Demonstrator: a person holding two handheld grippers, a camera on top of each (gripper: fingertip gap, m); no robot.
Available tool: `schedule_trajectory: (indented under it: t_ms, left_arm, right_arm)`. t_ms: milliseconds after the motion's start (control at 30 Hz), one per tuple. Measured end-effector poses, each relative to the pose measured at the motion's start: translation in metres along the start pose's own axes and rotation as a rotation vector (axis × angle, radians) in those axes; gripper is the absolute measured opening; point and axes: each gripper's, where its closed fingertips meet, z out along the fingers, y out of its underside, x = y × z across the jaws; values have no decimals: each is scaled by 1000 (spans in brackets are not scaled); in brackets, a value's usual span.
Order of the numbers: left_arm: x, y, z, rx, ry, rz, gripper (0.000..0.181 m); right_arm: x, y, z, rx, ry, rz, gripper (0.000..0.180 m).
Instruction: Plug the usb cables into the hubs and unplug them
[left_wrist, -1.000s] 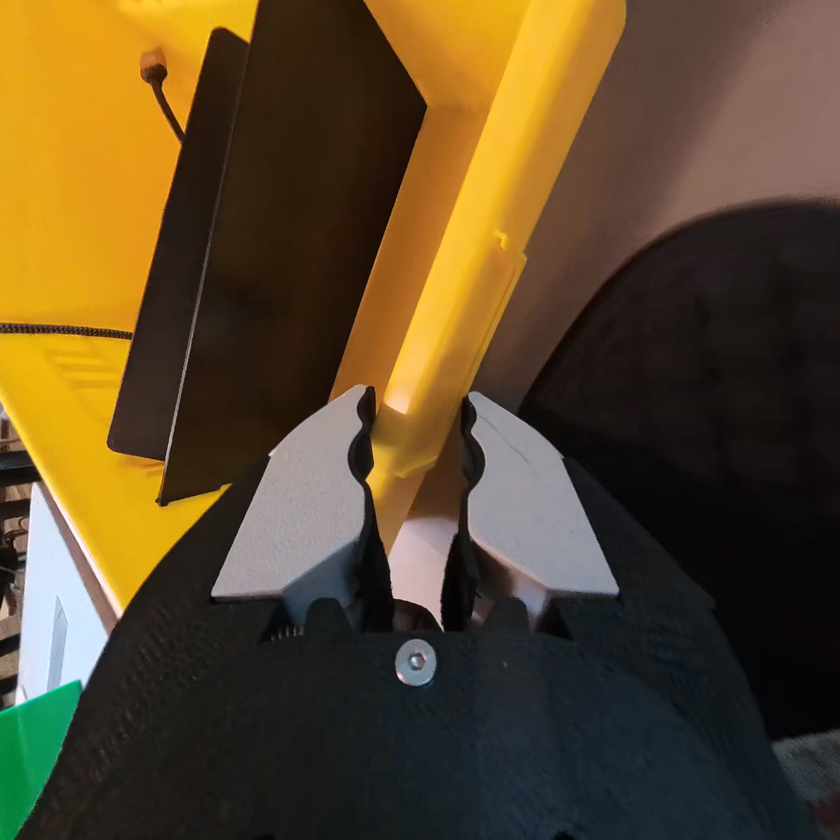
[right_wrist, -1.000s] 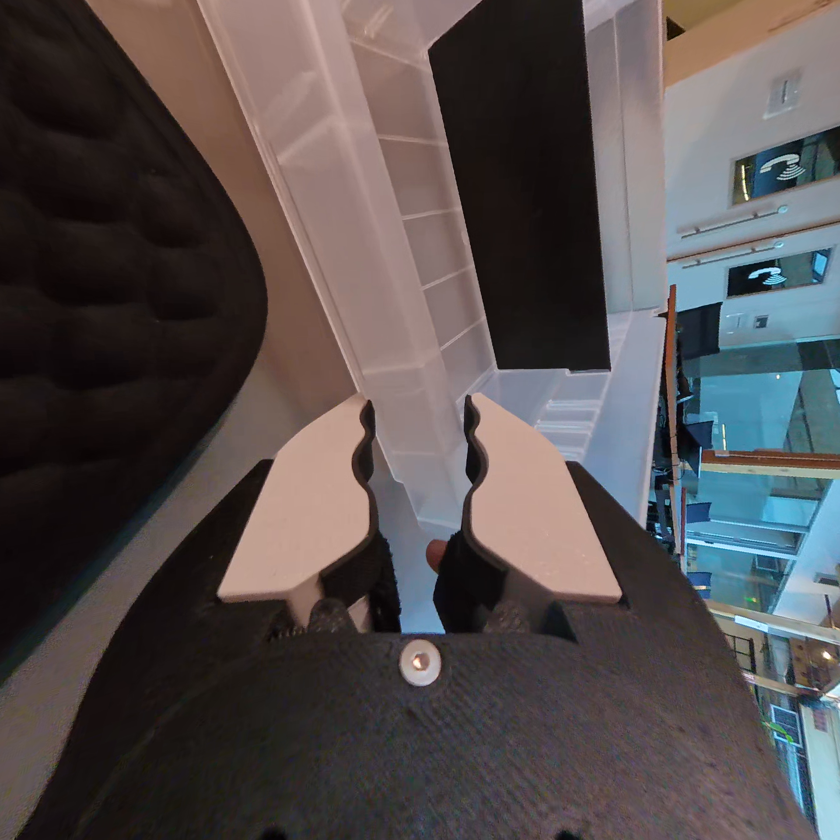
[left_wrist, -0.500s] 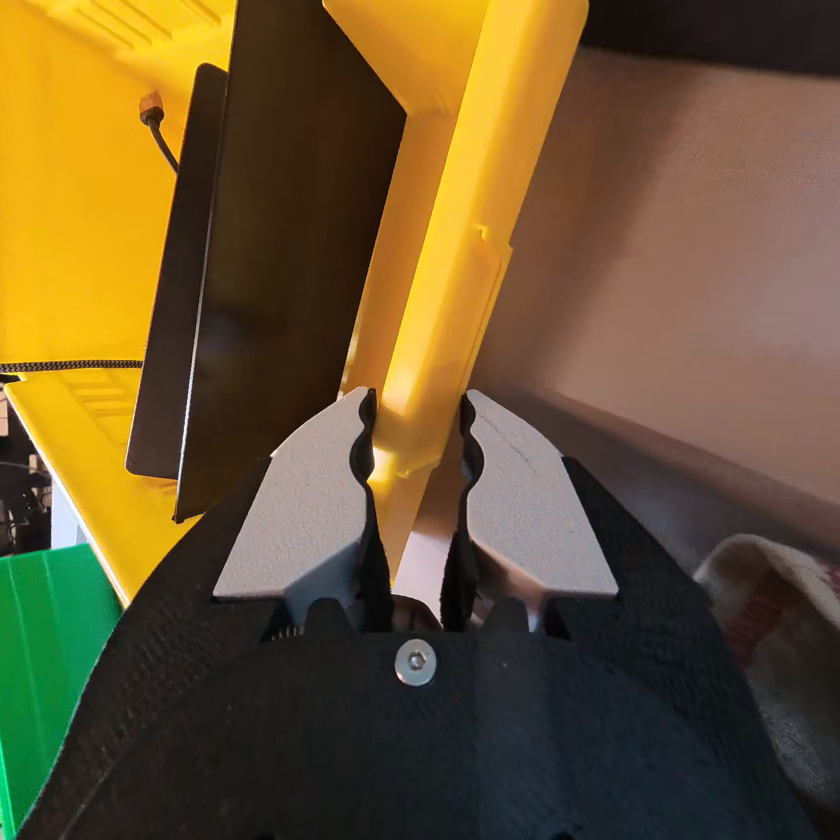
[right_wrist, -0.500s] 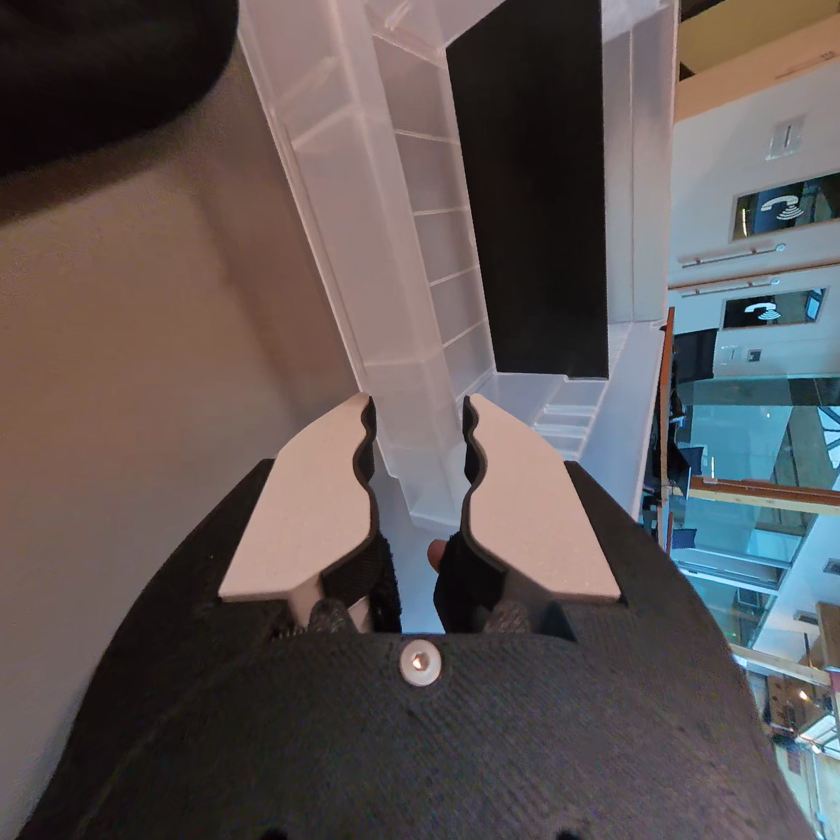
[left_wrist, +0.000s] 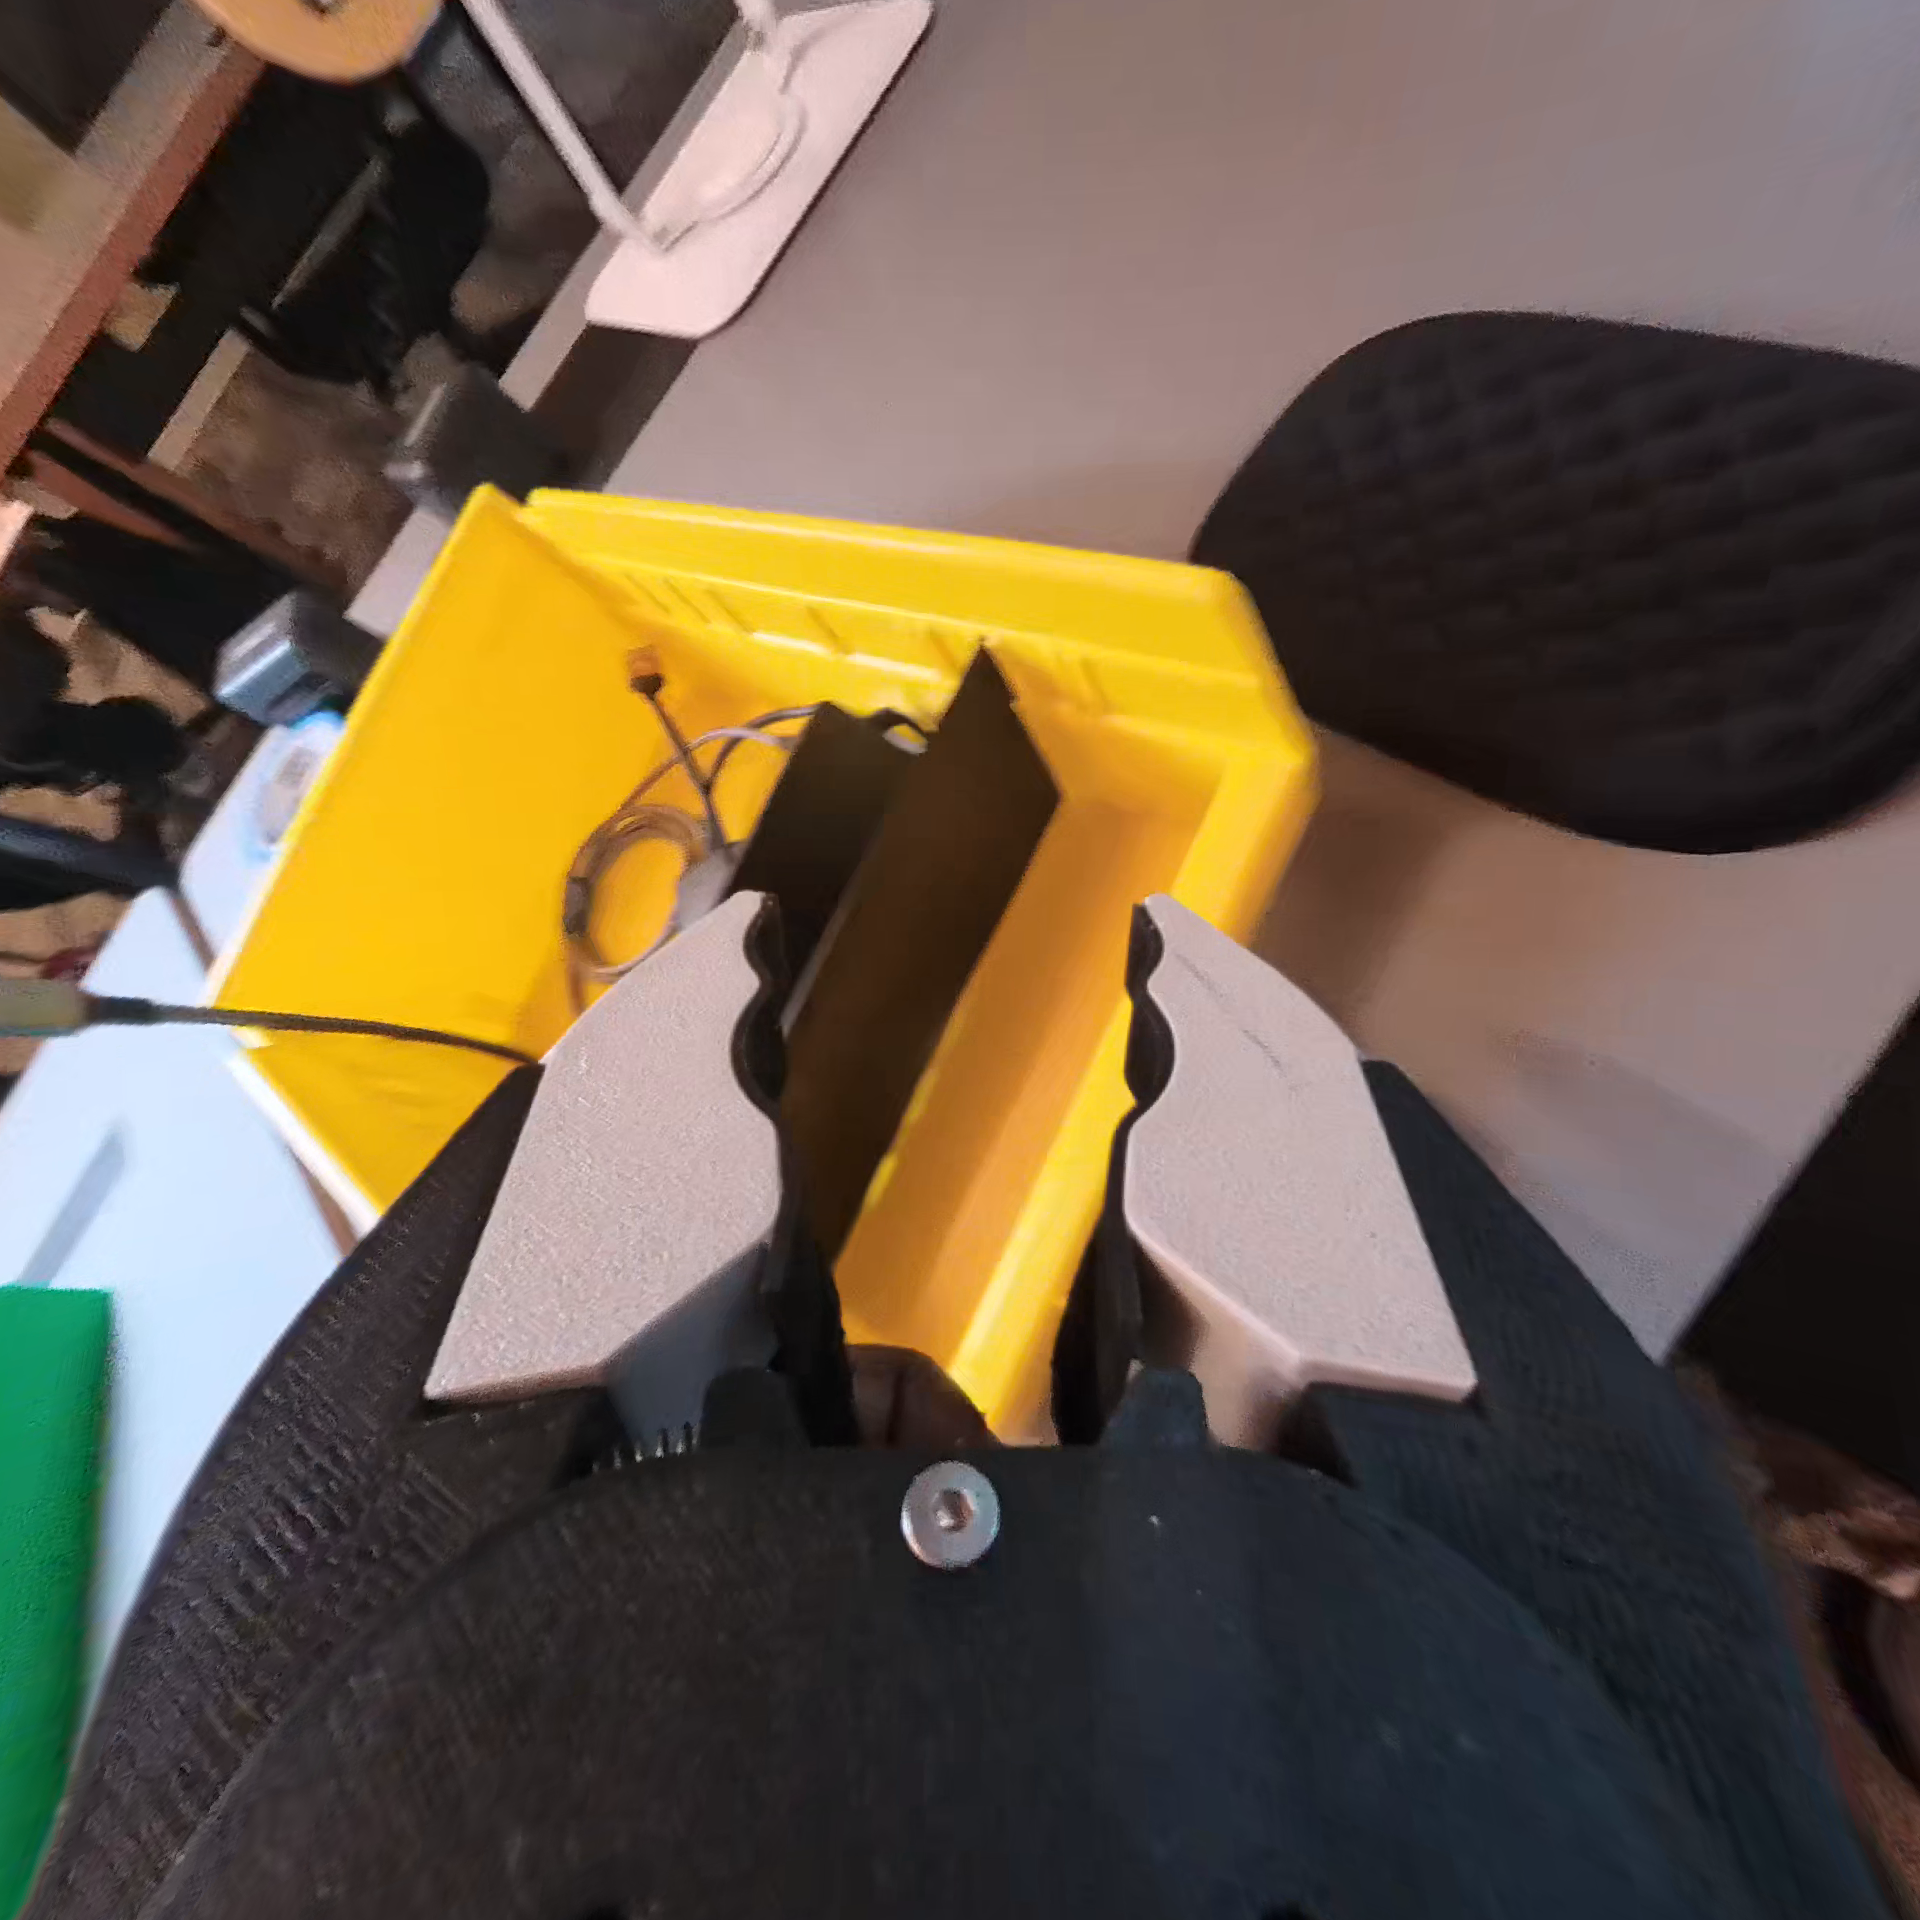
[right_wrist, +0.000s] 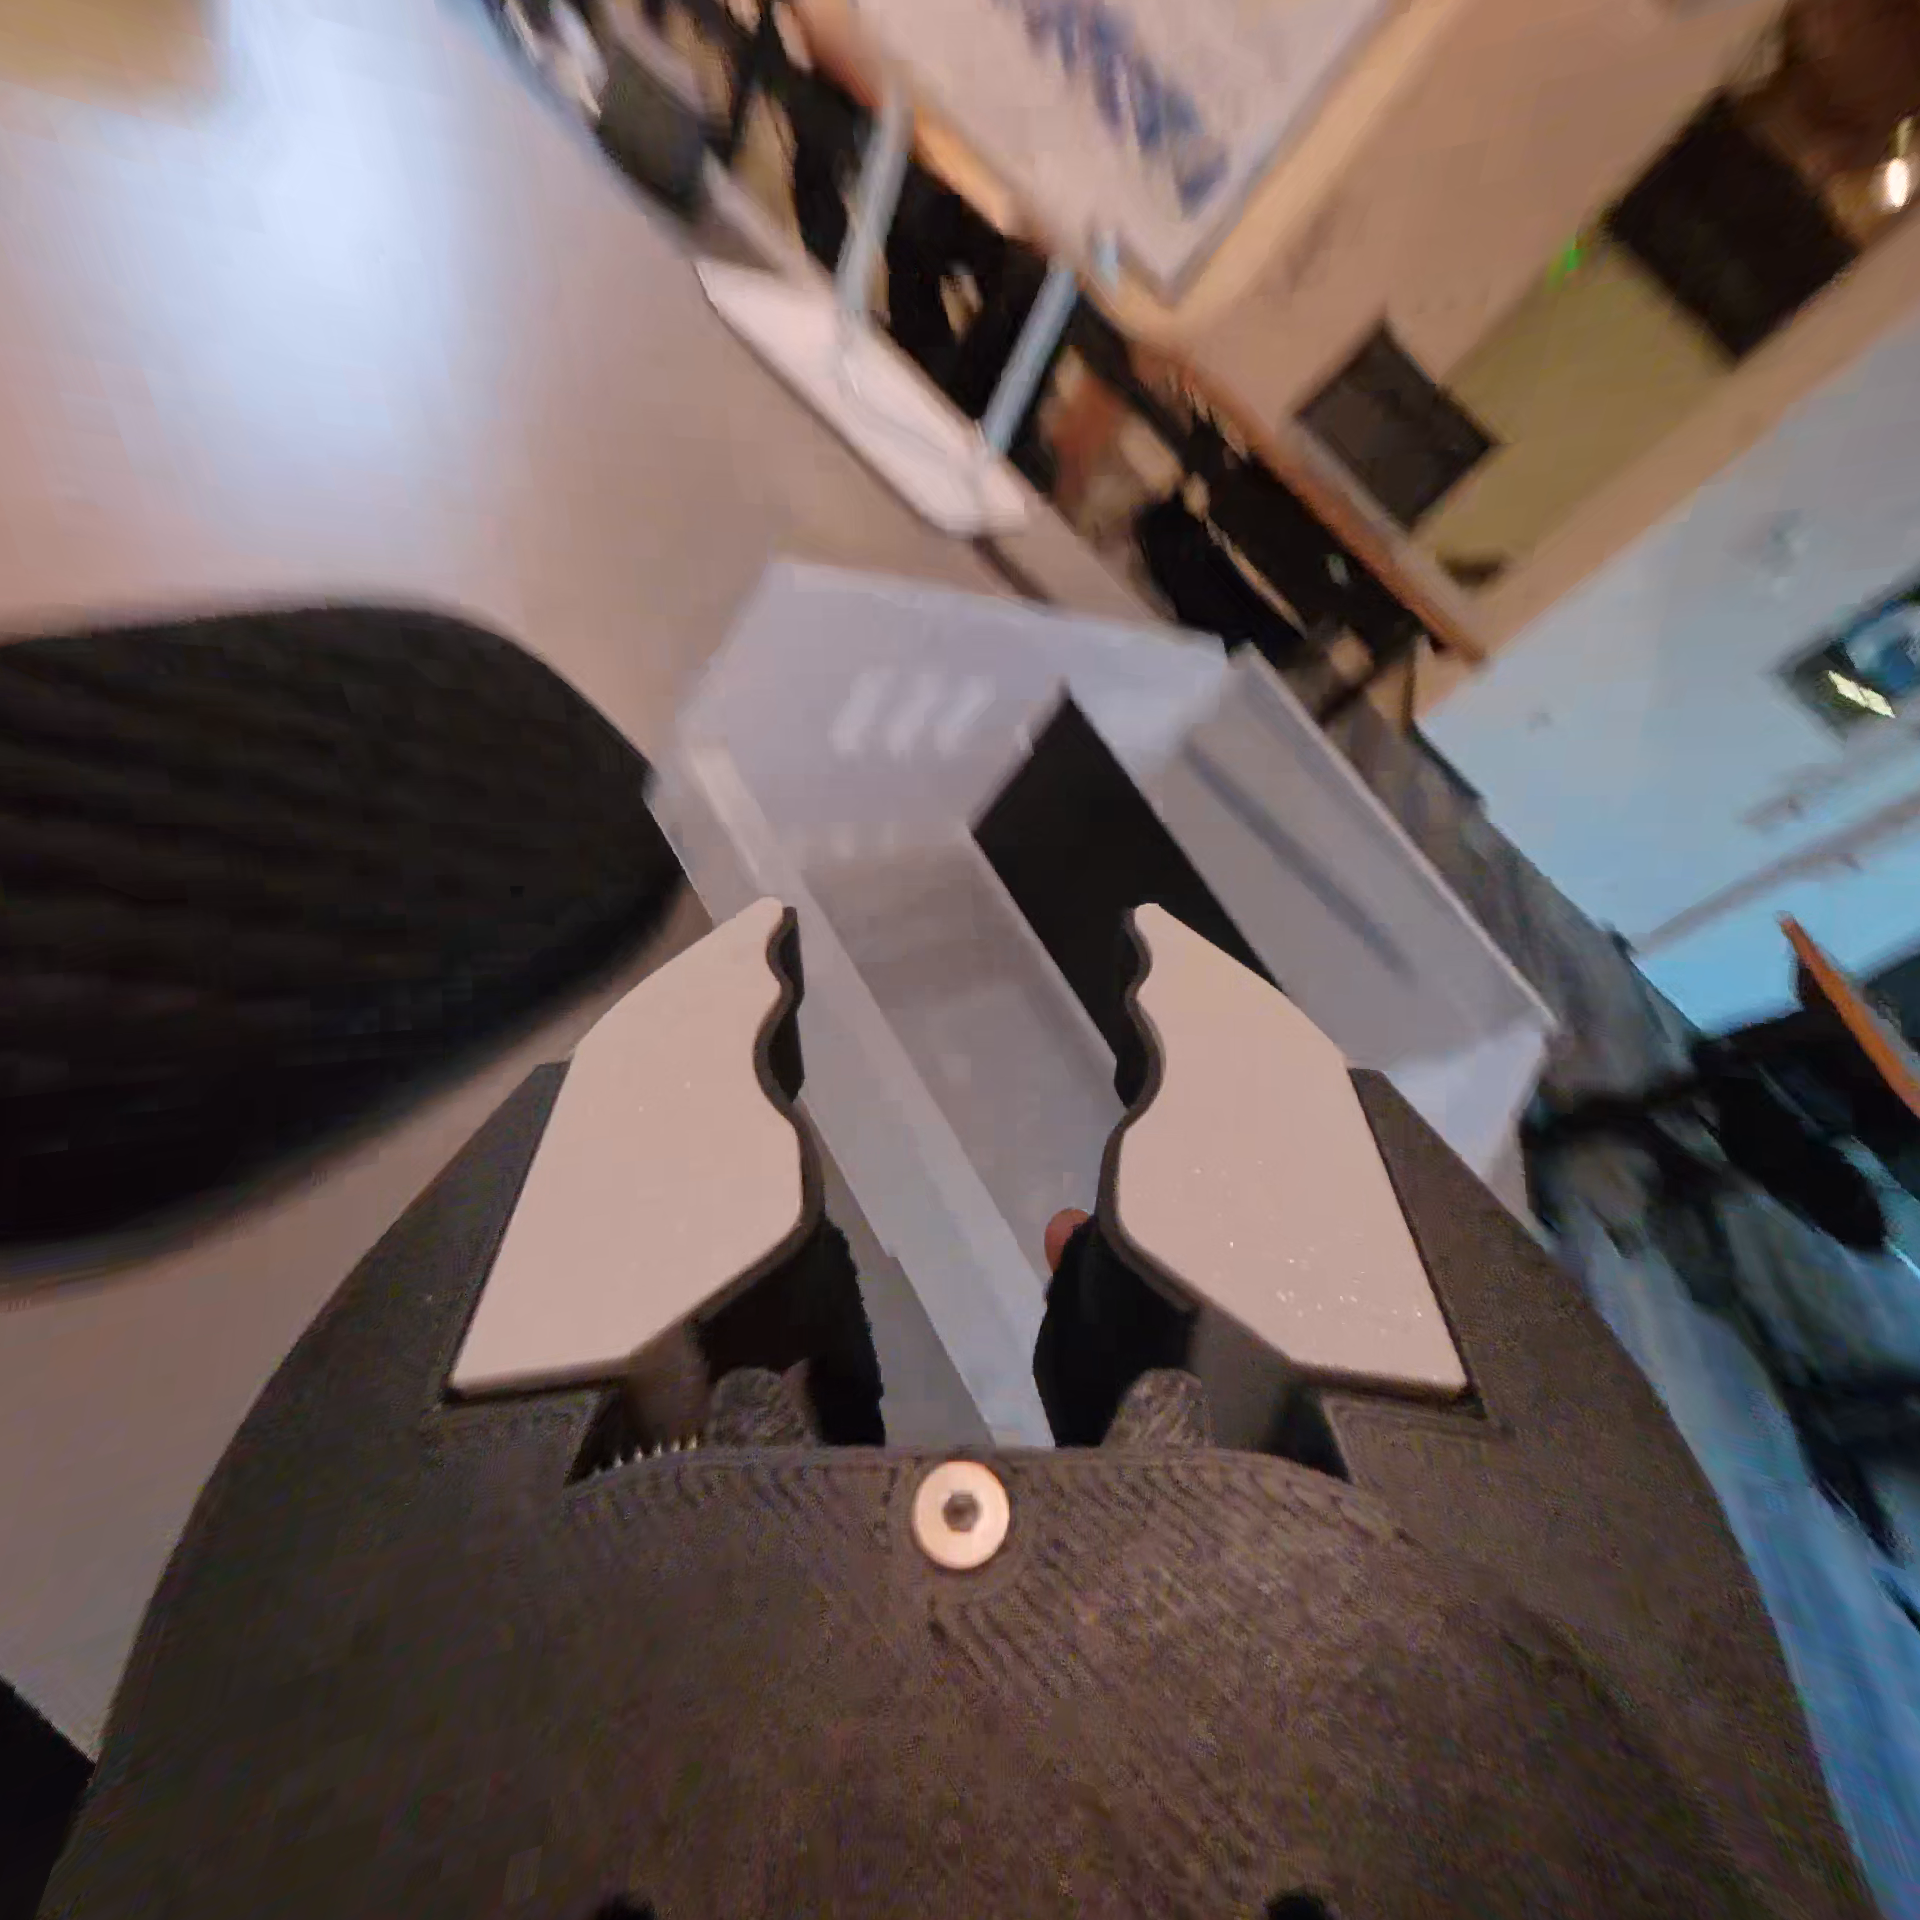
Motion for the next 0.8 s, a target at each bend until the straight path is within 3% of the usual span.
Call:
schedule_trajectory:
  t_ms: [100, 200, 300, 433, 667, 800]
  left_arm:
    - [-28, 4, 13, -161, 1, 60, 63]
    - [-53, 4, 30, -217, 94, 35, 59]
    - [-67, 8, 45, -260, 265, -104, 53]
    - [-65, 34, 60, -451, 487, -257, 51]
    - [-42, 78, 73, -719, 607, -192, 40]
    - [-42, 76, 72, -701, 583, -95, 33]
  right_arm:
    - [-14, -38, 1, 176, -69, 10, 60]
    - [-21, -55, 0, 237, -94, 3, 59]
    - [-21, -56, 1, 225, -85, -15, 59]
    - [-19, -50, 4, 184, -69, -27, 58]
    - [-20, -40, 11, 152, -64, -33, 56]
    - [-19, -36, 14, 126, -58, -46, 56]
